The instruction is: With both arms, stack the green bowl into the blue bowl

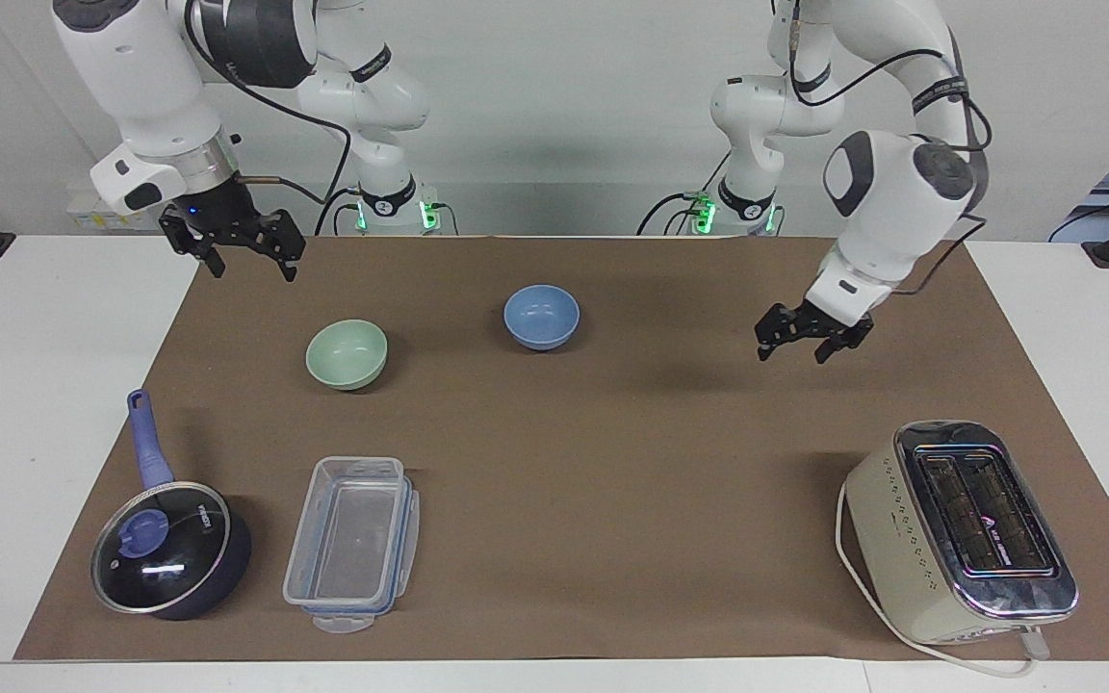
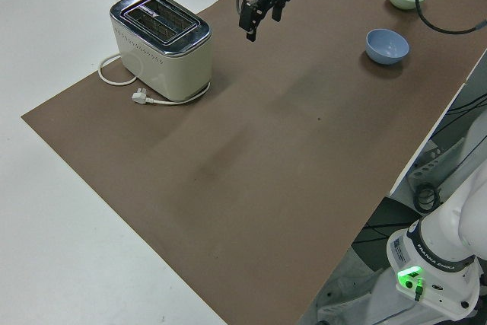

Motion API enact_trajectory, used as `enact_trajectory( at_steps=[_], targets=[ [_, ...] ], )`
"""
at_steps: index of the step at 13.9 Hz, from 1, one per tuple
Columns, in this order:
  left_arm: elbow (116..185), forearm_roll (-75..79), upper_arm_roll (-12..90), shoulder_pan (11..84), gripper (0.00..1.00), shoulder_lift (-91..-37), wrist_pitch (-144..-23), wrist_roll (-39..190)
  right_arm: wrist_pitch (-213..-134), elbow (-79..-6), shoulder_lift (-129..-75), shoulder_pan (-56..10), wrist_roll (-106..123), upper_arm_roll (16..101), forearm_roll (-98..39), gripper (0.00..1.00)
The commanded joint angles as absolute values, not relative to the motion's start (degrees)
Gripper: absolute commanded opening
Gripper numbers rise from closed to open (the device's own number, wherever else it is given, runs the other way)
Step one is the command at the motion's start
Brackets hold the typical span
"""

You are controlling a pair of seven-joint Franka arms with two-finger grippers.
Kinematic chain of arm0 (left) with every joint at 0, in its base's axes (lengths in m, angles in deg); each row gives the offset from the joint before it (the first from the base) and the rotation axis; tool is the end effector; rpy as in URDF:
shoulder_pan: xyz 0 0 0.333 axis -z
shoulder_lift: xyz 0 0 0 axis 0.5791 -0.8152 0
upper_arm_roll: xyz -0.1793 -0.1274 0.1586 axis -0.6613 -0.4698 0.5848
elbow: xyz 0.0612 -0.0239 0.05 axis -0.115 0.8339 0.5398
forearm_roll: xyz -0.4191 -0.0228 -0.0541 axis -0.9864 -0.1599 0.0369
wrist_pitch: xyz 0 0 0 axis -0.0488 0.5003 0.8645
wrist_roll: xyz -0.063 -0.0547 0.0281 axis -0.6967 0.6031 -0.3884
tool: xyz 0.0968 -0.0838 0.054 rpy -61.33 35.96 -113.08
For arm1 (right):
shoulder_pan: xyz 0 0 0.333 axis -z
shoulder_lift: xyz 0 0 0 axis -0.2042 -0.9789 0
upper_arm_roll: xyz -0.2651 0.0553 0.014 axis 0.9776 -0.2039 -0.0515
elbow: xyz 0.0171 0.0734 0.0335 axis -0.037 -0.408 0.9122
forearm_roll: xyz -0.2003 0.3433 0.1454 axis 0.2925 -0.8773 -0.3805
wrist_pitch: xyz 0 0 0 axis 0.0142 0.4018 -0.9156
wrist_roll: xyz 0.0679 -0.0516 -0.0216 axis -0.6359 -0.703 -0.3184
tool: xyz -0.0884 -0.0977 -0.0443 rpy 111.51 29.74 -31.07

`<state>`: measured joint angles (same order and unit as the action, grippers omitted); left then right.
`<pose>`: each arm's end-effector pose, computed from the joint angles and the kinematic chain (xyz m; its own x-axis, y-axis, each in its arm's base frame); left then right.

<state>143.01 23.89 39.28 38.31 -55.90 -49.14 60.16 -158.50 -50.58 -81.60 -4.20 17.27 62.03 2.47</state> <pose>0.6001 -0.0627 0.4495 0.9972 -0.0741 0.0121 -0.0747 -0.9955 0.0575 0.5545 -0.0368 0.4295 0.9947 -0.0725 -0.0725 -0.0708 -0.9972 0.0259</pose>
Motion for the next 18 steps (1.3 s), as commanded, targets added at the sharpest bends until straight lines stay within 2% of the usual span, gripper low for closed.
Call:
enact_trajectory(
  at_steps=[1,4,9,16,18],
  targets=[
    [133.8,26.05,38.64,38.11,1.0,-57.63,-39.1,60.2,-164.94,-60.42,-78.78,-2.82,15.31,61.94,2.6,1.0],
    [131.58,26.32,38.64,38.2,1.0,-57.38,-36.61,60.21,-175.21,-70.7,-78.87,-1.59,14.79,61.94,2.34,1.0],
    [132.02,26.58,38.82,36.88,1.0,-57.02,-36.96,60.64,-189.82,-79.95,-81.16,-0.71,13.73,61.94,2.25,1.0],
    [132.02,26.58,38.82,36.88,1.0,-57.02,-36.96,60.64,-191.41,-80.13,-82.65,-0.53,13.73,61.94,2.25,1.0],
    [132.11,26.58,38.82,36.88,1.0,-57.02,-36.96,60.64,-191.5,-80.04,-82.74,-0.53,13.91,61.94,1.9,0.92]
  ],
)
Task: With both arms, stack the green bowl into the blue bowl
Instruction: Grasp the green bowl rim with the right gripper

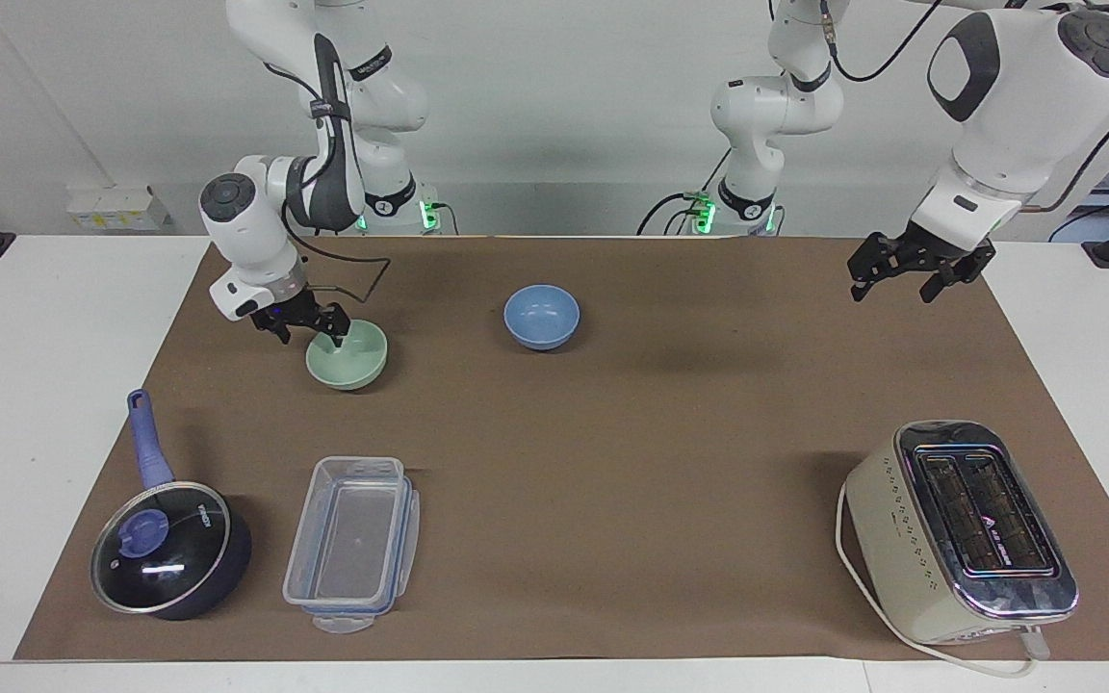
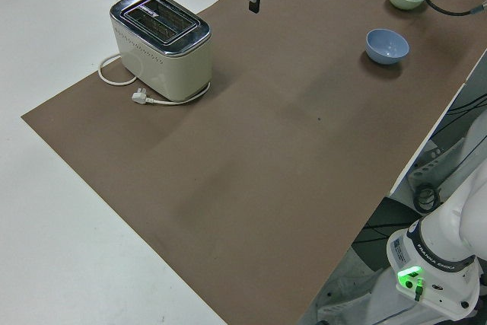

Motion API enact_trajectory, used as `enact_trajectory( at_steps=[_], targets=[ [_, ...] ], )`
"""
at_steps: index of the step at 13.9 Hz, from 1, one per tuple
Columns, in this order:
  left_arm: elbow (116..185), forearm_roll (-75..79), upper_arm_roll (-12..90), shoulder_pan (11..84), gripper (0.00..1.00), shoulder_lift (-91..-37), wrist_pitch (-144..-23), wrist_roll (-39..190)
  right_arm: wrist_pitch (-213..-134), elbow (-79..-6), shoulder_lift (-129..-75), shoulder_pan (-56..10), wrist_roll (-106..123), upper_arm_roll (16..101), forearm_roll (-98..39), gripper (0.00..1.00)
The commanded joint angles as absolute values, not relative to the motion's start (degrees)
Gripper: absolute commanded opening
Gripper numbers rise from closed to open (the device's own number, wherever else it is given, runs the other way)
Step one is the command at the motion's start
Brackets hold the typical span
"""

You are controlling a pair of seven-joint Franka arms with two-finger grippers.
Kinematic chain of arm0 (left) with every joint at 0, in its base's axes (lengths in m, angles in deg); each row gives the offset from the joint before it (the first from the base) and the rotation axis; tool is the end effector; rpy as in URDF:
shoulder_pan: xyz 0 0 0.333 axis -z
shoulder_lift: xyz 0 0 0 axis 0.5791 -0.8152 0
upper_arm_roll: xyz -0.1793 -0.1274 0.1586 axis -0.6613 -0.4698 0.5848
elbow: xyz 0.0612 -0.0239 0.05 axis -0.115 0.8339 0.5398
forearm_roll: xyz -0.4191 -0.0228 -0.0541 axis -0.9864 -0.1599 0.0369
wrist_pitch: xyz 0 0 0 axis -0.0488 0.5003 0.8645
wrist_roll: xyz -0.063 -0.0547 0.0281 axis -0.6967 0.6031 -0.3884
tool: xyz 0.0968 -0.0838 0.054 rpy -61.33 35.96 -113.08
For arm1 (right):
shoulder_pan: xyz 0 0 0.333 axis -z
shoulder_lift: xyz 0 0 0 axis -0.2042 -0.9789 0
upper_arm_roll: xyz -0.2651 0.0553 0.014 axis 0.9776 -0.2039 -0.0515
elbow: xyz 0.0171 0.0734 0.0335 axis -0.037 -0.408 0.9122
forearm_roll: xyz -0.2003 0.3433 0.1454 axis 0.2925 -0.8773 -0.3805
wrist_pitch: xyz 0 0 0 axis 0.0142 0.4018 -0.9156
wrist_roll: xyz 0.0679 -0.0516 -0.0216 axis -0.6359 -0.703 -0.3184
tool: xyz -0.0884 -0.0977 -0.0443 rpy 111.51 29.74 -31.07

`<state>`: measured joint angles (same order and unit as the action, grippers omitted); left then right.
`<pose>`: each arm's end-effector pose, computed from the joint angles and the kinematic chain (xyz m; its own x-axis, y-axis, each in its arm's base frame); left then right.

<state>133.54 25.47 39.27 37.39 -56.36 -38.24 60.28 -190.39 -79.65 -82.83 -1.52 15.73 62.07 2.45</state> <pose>0.5958 -0.0501 0.5122 0.9974 -0.0685 -0.0204 -0.0678 -0.9972 0.0315 0.4867 -0.0554 0.2226 0.9955 -0.0837 -0.0454 -0.0830 -0.9964 0.0173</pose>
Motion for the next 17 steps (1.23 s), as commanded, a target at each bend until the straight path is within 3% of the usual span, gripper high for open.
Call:
enact_trajectory(
  at_steps=[1,4,5,6,10,14,17],
  targets=[
    [132.11,26.58,38.82,36.97,1.0,-57.02,-36.96,60.64,-191.42,-79.87,-83.0,-0.53,14.52,61.86,1.81,0.84],
    [132.02,26.58,38.82,36.88,1.0,-57.02,-36.96,60.64,-190.98,-79.25,-83.53,-0.53,16.01,61.85,1.72,0.21],
    [132.02,26.58,38.82,36.88,1.0,-57.02,-36.96,60.64,-190.89,-79.17,-83.53,-0.53,16.45,61.85,1.46,0.06],
    [132.11,26.58,38.82,36.88,1.0,-57.02,-36.96,60.64,-190.63,-78.82,-83.53,-0.53,16.89,61.85,0.59,0.0],
    [132.02,26.58,38.82,36.88,1.0,-57.02,-36.96,60.64,-188.35,-76.8,-83.44,-0.8,17.94,61.85,0.23,0.0],
    [132.11,26.58,38.82,36.88,1.0,-57.02,-36.96,60.64,-175.36,-69.69,-81.25,-1.67,18.04,60.98,0.14,0.0],
    [132.02,26.58,38.82,36.88,1.0,-57.02,-36.96,60.64,-169.11,-66.78,-78.35,-8.33,20.04,60.54,0.14,0.0]
  ],
)
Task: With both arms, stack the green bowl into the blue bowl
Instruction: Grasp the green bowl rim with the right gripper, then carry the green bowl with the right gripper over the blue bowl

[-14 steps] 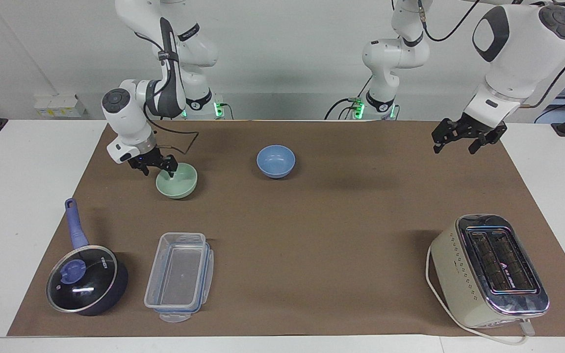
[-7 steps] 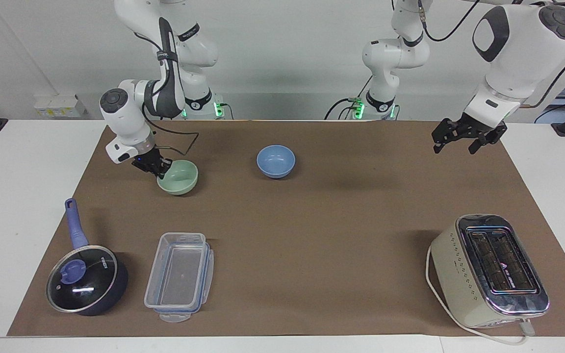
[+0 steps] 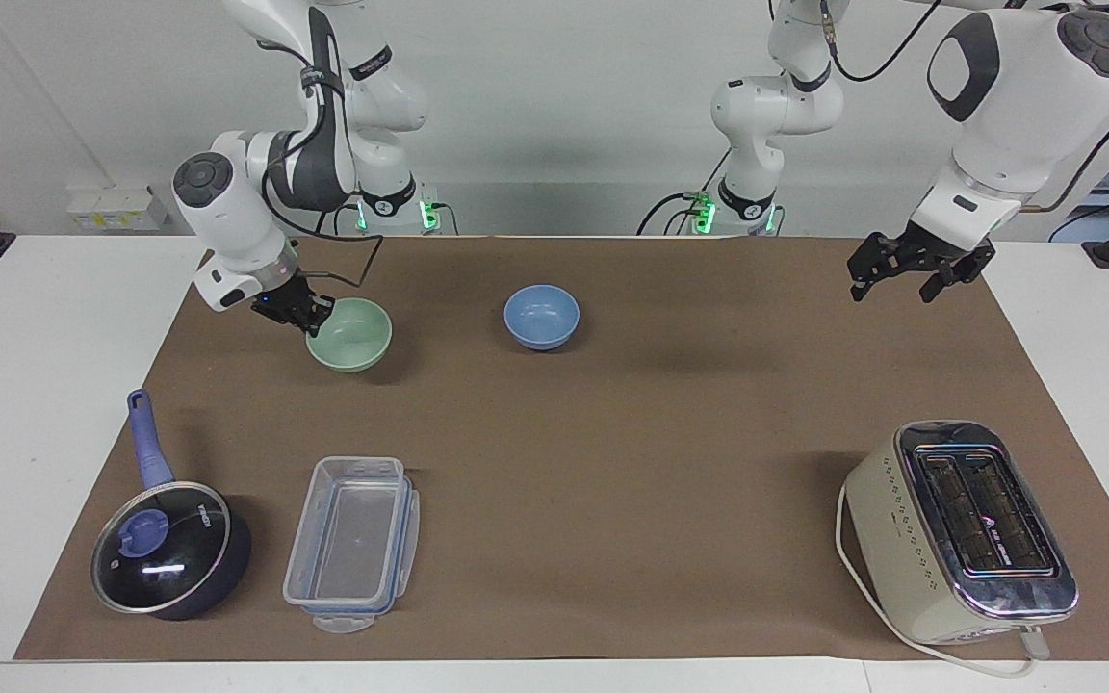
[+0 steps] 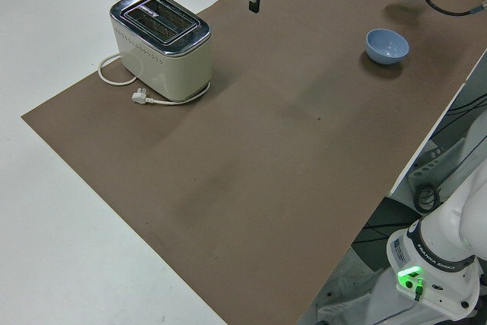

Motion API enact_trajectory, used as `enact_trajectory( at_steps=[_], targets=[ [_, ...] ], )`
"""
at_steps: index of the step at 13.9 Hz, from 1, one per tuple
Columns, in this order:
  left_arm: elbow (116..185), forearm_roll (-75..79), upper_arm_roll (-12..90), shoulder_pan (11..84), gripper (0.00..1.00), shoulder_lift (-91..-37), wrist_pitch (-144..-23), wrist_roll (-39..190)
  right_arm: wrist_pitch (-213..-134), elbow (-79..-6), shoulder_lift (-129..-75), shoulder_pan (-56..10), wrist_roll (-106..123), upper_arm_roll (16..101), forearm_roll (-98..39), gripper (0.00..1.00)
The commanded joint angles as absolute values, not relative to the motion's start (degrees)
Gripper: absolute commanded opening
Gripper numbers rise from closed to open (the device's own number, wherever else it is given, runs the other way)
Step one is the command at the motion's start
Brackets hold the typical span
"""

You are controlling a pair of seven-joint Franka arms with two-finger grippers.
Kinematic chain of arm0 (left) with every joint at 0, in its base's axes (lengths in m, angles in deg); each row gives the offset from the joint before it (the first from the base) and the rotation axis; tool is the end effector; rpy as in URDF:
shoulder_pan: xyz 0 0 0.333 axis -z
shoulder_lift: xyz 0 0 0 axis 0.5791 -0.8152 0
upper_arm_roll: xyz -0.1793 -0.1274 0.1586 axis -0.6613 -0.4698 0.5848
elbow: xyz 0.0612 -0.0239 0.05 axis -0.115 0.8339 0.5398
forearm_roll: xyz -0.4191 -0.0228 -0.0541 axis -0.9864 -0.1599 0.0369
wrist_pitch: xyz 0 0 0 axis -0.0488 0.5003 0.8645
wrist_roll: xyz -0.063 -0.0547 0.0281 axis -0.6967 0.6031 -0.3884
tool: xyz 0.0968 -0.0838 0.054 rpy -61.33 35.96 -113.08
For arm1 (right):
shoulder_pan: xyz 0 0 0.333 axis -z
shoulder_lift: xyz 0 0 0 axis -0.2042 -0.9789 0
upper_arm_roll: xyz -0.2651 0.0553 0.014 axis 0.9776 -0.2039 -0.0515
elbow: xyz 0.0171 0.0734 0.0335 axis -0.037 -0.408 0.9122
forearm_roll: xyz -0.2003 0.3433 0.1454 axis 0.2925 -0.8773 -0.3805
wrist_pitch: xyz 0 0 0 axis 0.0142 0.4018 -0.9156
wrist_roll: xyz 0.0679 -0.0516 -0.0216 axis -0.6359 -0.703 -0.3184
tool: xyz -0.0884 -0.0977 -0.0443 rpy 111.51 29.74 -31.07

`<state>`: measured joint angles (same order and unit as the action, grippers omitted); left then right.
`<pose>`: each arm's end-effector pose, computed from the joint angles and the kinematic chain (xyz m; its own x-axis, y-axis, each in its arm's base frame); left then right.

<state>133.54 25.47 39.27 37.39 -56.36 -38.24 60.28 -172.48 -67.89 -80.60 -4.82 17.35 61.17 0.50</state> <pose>0.5958 -0.0501 0.5122 0.9974 -0.0685 -0.0204 -0.0678 -0.9972 0.0315 0.5175 -0.0185 0.3103 0.9918 -0.0595 -0.1134 -0.0601 -0.9982 -0.0019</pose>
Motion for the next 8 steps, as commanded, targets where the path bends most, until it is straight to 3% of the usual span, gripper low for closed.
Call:
enact_trajectory(
  at_steps=[1,5,8],
  targets=[
    [132.11,26.58,38.82,36.88,1.0,-57.02,-36.96,60.64,-167.96,-66.34,-77.74,-11.23,22.67,60.54,0.14,0.0],
    [132.11,26.58,38.82,36.88,1.0,-57.02,-36.96,60.64,-168.12,-66.33,-76.15,-25.02,30.76,60.45,-0.3,0.0],
    [132.11,26.58,38.82,36.88,1.0,-57.02,-36.96,60.56,-170.75,-67.73,-76.06,-31.37,32.45,60.36,-6.71,0.0]
  ],
)
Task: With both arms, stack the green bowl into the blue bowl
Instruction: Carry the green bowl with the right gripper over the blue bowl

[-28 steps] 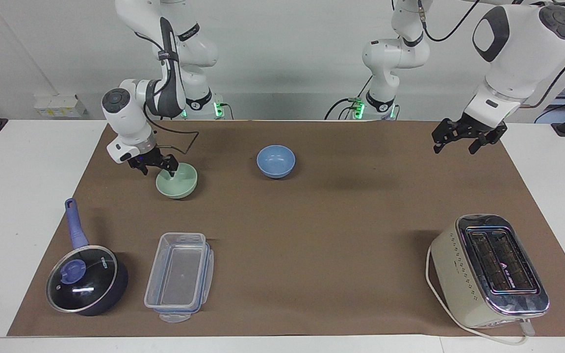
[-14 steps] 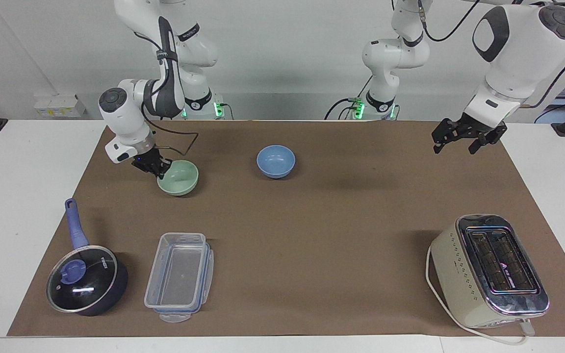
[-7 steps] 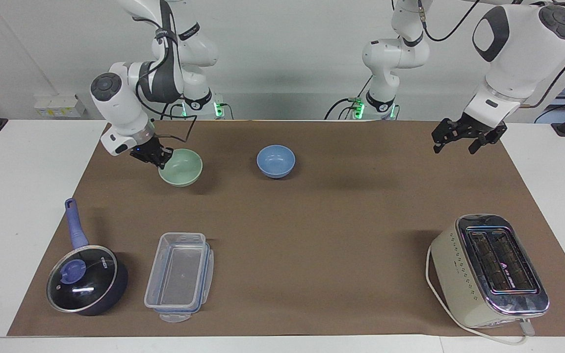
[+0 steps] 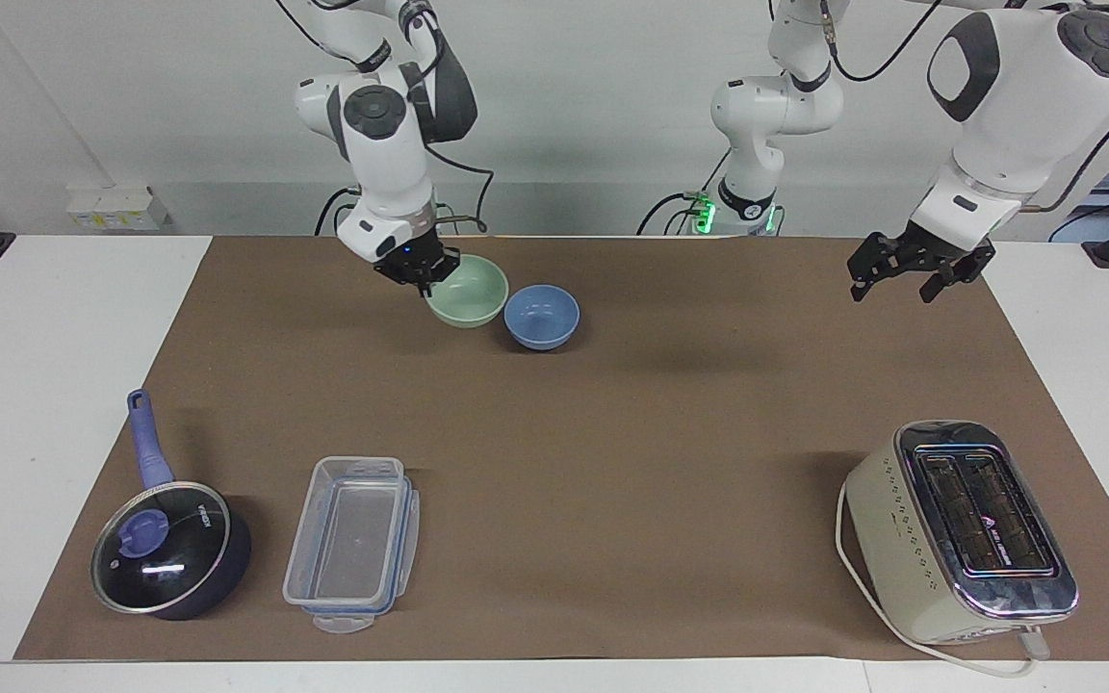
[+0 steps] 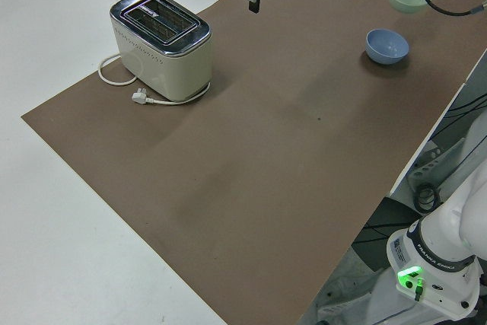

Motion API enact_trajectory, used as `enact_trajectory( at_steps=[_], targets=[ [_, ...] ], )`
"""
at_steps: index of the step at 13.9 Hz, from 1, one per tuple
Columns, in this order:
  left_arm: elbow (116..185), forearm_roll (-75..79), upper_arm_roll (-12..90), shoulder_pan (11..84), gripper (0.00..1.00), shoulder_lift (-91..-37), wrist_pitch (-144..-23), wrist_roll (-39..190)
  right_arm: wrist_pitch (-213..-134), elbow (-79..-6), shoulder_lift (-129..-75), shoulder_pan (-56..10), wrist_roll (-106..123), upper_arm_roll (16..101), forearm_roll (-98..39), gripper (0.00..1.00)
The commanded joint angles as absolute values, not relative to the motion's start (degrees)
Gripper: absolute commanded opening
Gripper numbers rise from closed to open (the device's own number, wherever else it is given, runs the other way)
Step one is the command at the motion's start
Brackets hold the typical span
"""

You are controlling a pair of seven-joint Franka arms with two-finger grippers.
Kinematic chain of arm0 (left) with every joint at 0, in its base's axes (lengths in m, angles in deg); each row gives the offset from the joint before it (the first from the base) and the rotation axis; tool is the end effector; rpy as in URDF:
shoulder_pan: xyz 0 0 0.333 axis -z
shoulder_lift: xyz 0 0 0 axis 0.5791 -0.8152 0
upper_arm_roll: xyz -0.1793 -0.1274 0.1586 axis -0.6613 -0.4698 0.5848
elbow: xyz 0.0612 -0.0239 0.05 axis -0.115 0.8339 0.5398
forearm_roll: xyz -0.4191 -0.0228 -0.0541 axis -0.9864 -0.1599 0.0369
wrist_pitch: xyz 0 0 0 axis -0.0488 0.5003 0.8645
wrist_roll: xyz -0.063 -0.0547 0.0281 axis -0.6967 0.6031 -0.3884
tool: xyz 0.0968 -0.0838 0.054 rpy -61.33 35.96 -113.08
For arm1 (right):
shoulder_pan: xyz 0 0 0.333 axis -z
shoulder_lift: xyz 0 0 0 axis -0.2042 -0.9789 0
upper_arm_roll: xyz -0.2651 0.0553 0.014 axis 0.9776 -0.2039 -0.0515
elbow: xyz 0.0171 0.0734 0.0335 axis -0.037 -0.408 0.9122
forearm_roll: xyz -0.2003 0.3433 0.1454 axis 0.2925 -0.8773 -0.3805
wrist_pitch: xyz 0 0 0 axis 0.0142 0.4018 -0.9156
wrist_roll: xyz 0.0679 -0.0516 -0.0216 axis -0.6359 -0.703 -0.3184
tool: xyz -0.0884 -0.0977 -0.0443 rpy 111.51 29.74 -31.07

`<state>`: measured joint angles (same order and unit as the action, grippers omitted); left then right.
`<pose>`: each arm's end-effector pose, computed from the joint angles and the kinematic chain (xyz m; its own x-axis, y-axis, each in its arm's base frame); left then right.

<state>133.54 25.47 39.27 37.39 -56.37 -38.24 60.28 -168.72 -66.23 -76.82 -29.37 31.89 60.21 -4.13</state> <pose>0.5958 -0.0501 0.5121 0.9974 -0.0685 -0.0206 -0.0678 -0.9972 0.0315 0.4708 0.2129 0.3533 0.9900 0.0990 -0.1005 0.0952 -0.9946 -0.0425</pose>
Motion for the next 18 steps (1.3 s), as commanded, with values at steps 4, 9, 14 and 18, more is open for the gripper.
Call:
enact_trajectory(
  at_steps=[4,9,14,18],
  targets=[
    [132.02,26.58,38.82,36.88,1.0,-57.02,-36.96,60.64,-172.77,-68.96,-76.15,-33.66,33.59,59.92,-7.51,0.0],
    [132.02,26.58,38.82,36.88,1.0,-57.02,-36.96,60.64,-182.17,-73.01,-78.08,-36.31,33.59,59.92,-7.51,0.0],
    [132.11,26.58,38.82,36.88,1.0,-57.02,-36.96,60.64,-183.76,-73.19,-79.74,-36.3,33.24,60.01,-10.75,0.0],
    [132.02,26.58,38.82,36.88,1.0,-57.02,-36.96,60.64,-184.91,-73.36,-80.54,-36.22,33.07,60.01,-10.85,0.0]
  ],
)
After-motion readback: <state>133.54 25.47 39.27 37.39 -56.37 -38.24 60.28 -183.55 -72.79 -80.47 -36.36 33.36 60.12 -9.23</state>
